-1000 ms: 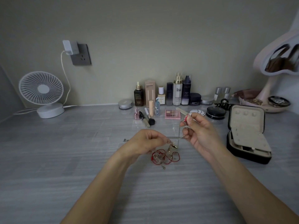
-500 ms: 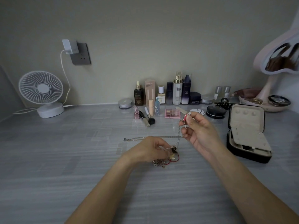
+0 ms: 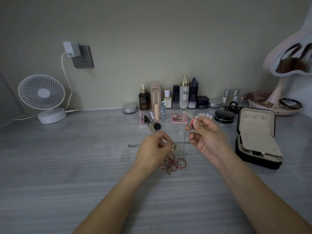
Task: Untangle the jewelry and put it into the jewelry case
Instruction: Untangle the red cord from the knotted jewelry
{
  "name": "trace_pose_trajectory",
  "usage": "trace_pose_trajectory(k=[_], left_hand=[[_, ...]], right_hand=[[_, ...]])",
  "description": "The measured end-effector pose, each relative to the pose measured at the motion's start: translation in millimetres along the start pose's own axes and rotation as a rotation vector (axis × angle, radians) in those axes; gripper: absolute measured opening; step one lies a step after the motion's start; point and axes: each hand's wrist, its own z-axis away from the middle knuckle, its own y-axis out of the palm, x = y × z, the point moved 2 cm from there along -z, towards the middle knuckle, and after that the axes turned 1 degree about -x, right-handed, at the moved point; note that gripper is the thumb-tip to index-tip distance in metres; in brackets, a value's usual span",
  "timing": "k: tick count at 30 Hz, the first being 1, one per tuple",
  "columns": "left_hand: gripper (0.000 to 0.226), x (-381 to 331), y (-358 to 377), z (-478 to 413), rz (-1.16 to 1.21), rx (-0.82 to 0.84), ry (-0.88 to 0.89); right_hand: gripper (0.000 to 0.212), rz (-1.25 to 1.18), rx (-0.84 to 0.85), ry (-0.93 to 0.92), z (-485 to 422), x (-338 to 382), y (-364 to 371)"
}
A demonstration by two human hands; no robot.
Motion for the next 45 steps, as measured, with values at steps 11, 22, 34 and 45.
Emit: trace_pose_trajectory(k=[11,22,34,45], left_hand=[[0.012,-7,-3,1,0.317,-0.004,0.024],[0.023,-10,-4,0,0.483,0.13,-0.04],[0.02,-12,-6,3,0.598,0.355,-0.281],[0.014,-1,-8,-4,0.254,0.308,-0.248]], right_hand=[[0.016,0.226,-0.074,0.083,-1,-12,1],[0.014,0.235,-0.038,0.107,0,-16,4],[0.016,0.133,-0.027,0.131,-3,-15,2],[0.014,0.09,-0.047,0.127,-4,-13,-1]])
